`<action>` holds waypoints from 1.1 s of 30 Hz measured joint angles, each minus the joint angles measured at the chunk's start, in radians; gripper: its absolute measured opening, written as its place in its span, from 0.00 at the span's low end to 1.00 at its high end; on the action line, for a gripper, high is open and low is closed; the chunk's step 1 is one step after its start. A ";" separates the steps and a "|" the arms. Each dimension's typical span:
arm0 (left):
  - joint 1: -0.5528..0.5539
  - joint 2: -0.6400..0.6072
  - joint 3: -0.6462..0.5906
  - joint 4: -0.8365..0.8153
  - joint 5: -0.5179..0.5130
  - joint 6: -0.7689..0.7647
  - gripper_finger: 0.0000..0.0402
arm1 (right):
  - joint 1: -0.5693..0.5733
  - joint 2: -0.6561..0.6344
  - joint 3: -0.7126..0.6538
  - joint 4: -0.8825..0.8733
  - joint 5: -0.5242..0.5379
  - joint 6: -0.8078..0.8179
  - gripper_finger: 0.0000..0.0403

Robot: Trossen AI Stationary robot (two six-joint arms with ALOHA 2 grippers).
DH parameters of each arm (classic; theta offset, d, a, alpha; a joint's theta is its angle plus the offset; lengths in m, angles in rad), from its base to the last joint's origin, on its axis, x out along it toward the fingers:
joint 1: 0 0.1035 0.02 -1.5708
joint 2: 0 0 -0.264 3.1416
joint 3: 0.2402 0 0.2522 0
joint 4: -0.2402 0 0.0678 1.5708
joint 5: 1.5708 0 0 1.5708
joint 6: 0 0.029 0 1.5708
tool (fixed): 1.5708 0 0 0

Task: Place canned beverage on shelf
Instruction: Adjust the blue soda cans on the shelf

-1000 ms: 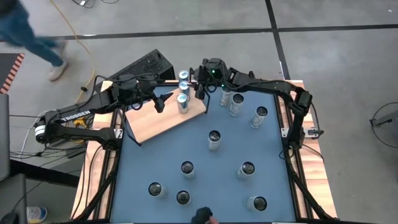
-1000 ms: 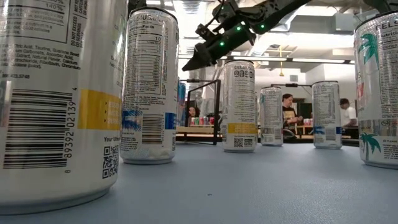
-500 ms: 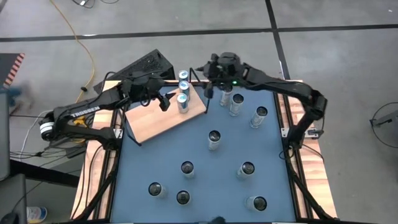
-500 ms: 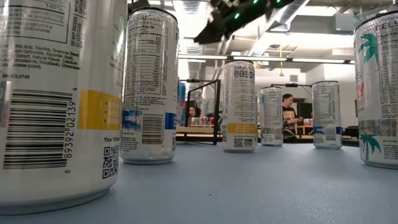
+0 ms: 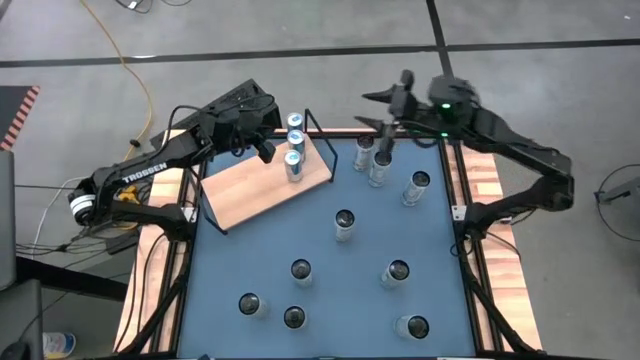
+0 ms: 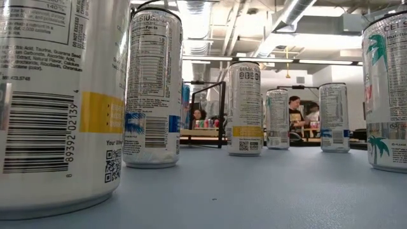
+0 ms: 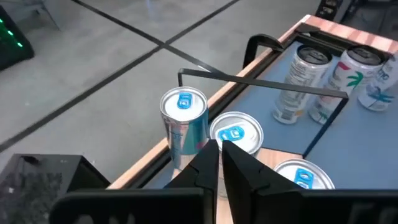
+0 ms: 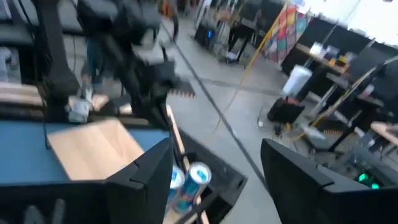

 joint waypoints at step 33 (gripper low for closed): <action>0.004 0.326 0.238 -0.260 0.036 -0.089 0.00 | 0.005 -0.049 0.000 -0.218 -0.005 0.048 0.42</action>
